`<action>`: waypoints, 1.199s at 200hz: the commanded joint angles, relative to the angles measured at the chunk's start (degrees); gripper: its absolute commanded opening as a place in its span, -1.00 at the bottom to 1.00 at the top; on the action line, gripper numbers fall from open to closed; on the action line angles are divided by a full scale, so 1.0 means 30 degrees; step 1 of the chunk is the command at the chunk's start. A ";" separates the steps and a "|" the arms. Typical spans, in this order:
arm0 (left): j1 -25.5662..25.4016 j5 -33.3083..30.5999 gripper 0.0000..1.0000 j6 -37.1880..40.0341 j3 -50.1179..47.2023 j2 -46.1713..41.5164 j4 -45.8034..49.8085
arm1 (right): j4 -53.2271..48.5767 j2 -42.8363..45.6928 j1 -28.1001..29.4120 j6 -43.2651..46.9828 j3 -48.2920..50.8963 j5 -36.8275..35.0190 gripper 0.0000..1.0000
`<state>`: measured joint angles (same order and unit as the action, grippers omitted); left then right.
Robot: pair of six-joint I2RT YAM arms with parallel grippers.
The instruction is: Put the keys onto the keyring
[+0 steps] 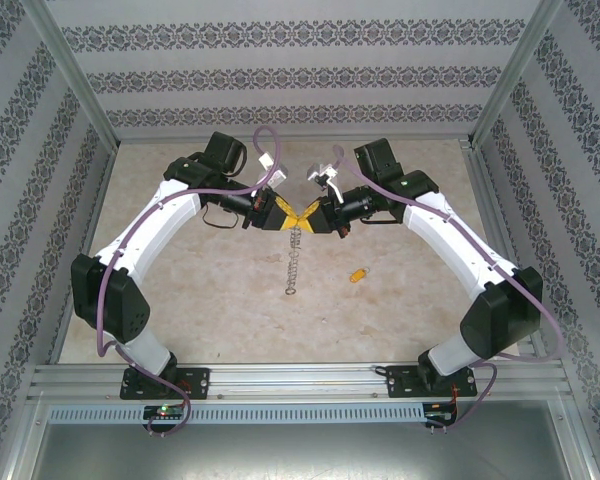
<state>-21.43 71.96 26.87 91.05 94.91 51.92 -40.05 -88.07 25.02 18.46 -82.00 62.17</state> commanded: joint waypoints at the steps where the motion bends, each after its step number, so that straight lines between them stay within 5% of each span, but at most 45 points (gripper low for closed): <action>1: -0.0450 0.0413 -0.65 0.0785 0.0471 0.0149 0.1435 | 0.0717 -0.0247 0.0045 0.0551 -0.0921 0.0260 -1.00; 32: -0.0446 0.0390 -0.64 0.0886 0.0575 0.0149 0.1552 | 0.0771 -0.0298 0.0041 0.0494 -0.0998 0.0191 -1.00; 69: -0.0496 0.0430 -1.00 0.1082 0.0648 0.0252 0.1727 | 0.0878 -0.0286 0.0037 0.0440 -0.0969 0.0165 -1.00; 96: -0.0576 0.0151 -1.00 0.0982 0.0452 0.0223 0.1653 | 0.1425 -0.0159 -0.0060 0.0086 -0.0884 0.0073 -1.00; 137: -0.0620 -0.2229 -1.00 -0.2862 -0.2224 -0.1191 -0.4344 | 0.4054 0.0312 -0.0440 -0.2438 -0.0421 -0.0256 -1.00; 146: -0.0628 -0.2835 -1.00 -0.3538 -0.2829 -0.1627 -0.5630 | 0.4626 0.0469 -0.0527 -0.3107 -0.0258 -0.0695 -0.66; 157: -0.0631 -0.3477 -1.00 -0.4609 -0.3547 -0.2201 -0.7424 | 0.5294 0.0748 -0.0642 -0.3808 0.0096 -0.0881 -0.63; 172: -0.0629 -0.4162 -1.00 -0.5870 -0.4430 -0.2911 -0.9520 | 0.6519 0.1207 -0.0876 -0.5009 0.0669 -0.1359 -0.23; 187: -0.0635 -0.4682 -1.00 -0.6563 -0.4940 -0.3465 -1.0737 | 0.8030 0.1841 -0.1303 -0.6346 0.1611 -0.1940 -0.04; 240: -0.0646 -0.5525 -1.00 -0.8105 -0.6471 -0.4600 -1.4019 | 0.9425 0.2725 -0.2757 -1.1755 0.4258 -0.8300 0.04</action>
<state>-22.92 56.27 6.70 73.34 84.07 19.49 -14.96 -80.47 17.89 -6.87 -73.03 49.45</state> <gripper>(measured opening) 0.047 0.518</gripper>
